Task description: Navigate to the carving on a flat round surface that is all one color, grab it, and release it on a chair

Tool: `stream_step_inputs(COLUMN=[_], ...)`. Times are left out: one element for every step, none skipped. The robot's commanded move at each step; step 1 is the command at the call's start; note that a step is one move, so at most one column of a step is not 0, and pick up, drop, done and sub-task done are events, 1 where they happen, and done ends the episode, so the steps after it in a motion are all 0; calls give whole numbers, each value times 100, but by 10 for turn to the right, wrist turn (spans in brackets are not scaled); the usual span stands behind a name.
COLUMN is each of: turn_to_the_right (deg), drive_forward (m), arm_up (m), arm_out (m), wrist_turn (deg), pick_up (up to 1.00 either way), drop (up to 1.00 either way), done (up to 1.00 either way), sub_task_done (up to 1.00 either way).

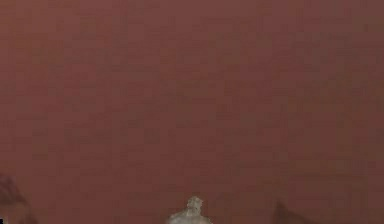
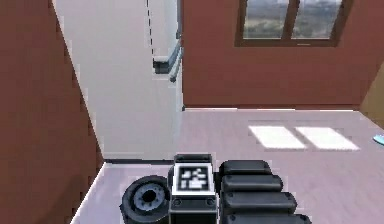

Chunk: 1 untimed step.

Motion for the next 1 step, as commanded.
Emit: stream_step_inputs(turn_to_the_right=[-450], drive_forward=[0], arm_up=[0], arm_out=[0], wrist_turn=[0], pick_up=[0], drop=[0], done=[0], sub_task_done=[0])
